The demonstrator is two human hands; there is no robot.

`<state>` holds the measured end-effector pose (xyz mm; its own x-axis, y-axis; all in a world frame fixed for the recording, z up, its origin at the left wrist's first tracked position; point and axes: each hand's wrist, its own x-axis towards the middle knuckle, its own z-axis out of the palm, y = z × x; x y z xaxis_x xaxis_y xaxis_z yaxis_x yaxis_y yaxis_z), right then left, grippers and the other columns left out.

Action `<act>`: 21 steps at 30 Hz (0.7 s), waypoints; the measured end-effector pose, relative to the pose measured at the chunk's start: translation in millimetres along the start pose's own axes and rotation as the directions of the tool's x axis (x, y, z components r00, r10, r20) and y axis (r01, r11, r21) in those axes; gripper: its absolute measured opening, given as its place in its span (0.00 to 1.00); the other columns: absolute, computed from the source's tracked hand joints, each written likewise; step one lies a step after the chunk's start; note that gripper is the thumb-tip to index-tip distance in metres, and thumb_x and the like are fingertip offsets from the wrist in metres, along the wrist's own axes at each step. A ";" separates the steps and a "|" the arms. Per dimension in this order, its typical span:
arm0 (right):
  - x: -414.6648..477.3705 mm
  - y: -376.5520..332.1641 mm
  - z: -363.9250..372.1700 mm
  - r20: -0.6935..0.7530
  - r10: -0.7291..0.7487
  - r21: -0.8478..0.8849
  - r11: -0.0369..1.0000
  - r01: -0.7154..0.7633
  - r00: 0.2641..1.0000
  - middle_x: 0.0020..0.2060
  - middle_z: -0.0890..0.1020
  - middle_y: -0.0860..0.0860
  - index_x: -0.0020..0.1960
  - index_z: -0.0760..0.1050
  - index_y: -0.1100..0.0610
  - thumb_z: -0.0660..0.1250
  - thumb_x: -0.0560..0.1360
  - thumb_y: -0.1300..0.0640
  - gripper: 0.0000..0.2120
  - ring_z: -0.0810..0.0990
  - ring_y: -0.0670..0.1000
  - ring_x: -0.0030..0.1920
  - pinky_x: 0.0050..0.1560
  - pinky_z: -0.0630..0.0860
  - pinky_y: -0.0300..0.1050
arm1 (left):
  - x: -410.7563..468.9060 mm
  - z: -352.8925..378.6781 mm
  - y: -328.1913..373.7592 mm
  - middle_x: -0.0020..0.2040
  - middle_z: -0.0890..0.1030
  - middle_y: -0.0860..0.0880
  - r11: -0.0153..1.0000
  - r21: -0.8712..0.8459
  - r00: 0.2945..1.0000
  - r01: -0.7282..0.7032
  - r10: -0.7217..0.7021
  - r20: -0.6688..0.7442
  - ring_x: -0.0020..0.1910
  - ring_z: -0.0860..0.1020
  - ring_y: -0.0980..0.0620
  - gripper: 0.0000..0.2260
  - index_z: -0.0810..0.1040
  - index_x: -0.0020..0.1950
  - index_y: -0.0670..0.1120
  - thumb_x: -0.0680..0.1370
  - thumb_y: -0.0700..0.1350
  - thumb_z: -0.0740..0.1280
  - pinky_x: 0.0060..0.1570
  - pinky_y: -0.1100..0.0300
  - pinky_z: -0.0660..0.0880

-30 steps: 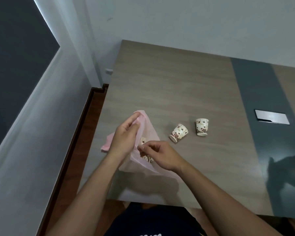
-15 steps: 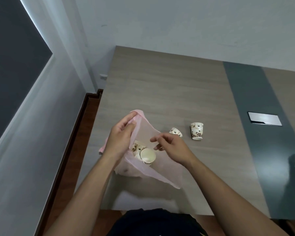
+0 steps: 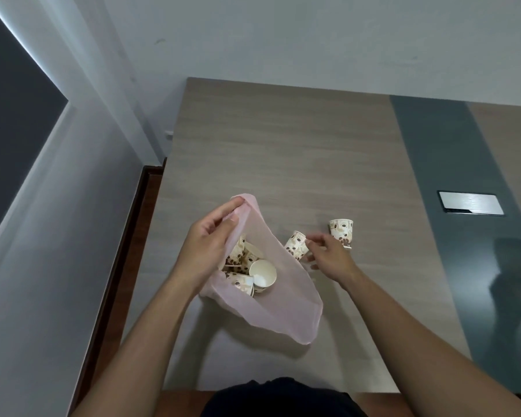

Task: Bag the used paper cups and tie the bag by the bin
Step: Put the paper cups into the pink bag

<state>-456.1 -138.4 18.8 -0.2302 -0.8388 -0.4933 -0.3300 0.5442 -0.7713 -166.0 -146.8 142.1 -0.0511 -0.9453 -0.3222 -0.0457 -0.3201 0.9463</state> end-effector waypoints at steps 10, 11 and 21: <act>58.0 43.4 8.8 0.202 0.020 -0.401 0.914 0.064 0.979 0.77 0.67 0.60 0.61 0.88 0.49 0.75 0.81 0.51 0.10 0.67 0.54 0.81 0.83 0.62 0.46 | 10.5 0.6 -4.0 0.69 0.81 0.73 0.997 0.064 0.999 0.042 -0.041 -0.028 0.77 0.78 0.50 0.21 0.83 0.73 0.64 0.89 0.41 0.64 0.79 0.41 0.74; 62.5 51.2 10.7 0.225 0.041 -0.412 0.909 0.057 0.973 0.77 0.67 0.60 0.60 0.88 0.48 0.76 0.80 0.51 0.10 0.69 0.54 0.80 0.82 0.63 0.45 | 11.5 -1.0 -4.8 0.70 0.82 0.71 0.997 0.055 0.998 0.055 -0.053 -0.033 0.77 0.78 0.50 0.21 0.83 0.72 0.65 0.89 0.41 0.64 0.78 0.40 0.75; 64.7 46.6 6.8 0.109 0.039 -0.144 0.989 -0.023 0.993 0.45 0.88 0.47 0.50 0.88 0.49 0.76 0.80 0.53 0.02 0.85 0.50 0.48 0.58 0.82 0.51 | 24.0 -0.3 -10.1 0.71 0.85 0.59 0.994 -0.026 0.988 0.107 -0.109 -0.110 0.72 0.82 0.46 0.17 0.87 0.68 0.61 0.88 0.43 0.66 0.74 0.36 0.77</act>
<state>-480.1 -167.5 -51.9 -0.1421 -0.8138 -0.5635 -0.4530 0.5596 -0.6940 -166.5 -166.3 124.8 0.0642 -0.9058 -0.4188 -0.0252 -0.4210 0.9067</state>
